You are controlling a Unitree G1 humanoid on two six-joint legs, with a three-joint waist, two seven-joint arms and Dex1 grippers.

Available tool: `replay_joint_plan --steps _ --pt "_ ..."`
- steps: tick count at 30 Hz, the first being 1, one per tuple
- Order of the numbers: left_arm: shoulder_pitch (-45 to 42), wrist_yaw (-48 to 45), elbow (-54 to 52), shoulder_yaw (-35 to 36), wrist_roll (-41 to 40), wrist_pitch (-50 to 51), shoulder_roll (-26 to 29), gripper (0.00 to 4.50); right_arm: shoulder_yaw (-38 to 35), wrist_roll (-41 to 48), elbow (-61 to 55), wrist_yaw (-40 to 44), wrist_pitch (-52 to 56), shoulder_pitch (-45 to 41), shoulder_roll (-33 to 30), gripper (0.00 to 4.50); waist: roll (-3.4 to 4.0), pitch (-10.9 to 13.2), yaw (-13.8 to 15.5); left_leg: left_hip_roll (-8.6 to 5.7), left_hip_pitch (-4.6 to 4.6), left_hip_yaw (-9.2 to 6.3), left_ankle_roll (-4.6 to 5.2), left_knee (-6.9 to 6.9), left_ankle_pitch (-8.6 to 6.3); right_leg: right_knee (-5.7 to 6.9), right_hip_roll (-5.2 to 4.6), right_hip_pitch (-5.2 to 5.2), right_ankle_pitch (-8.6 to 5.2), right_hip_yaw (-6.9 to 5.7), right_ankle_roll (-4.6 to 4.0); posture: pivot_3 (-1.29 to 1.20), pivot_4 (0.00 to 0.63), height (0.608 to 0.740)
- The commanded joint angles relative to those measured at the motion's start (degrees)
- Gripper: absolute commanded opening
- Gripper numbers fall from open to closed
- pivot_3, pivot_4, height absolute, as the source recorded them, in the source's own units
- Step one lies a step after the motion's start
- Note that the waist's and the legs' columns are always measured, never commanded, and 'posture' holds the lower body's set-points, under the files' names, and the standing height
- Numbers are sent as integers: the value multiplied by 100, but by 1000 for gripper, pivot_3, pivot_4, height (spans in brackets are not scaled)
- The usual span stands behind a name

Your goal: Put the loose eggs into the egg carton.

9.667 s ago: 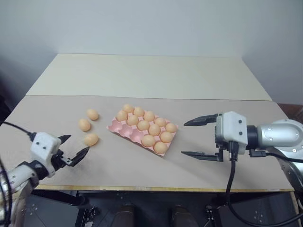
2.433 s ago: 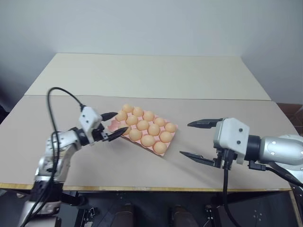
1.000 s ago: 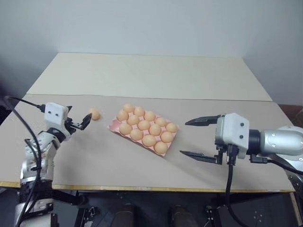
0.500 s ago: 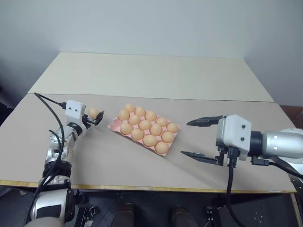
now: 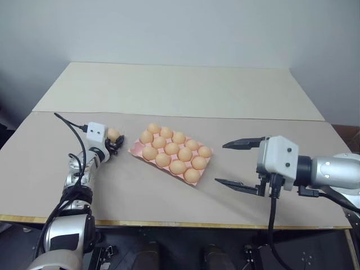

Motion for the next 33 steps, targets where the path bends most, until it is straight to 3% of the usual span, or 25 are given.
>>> replay_joint_plan --steps 1,7,17,30,33 --pt "-105 76 22 -45 106 -224 95 2048 -144 -26 -135 -85 -3 -42 -46 4500 0 0 0 0 0 0 0 0 0 0 0 0 0 0 0 0 150 740" --pt "300 -185 -933 30 -44 -368 206 2048 -136 -24 -156 -143 14 -34 -60 4500 0 0 -7 1 -1 0 0 0 0 0 0 0 0 1 0 0 150 740" --pt "1661 -2487 -3991 -207 -1208 657 893 2048 -113 -26 -149 -180 28 -26 -37 4500 1 0 5 10 6 -1 -1 -1 0 0 -8 7 0 1 -1 0 150 740" --pt "1248 -2576 -3462 -707 -823 436 556 2048 -250 59 -248 -292 86 67 6 4500 1 0 1 3 3 0 1 3 0 -1 2 4 0 2 0 0 150 740" --pt "1168 -2509 -3344 -665 -869 398 472 2924 -283 64 -285 -317 113 102 5 4500 1 0 0 4 3 0 2 2 -1 -1 3 3 0 2 0 0 150 740"
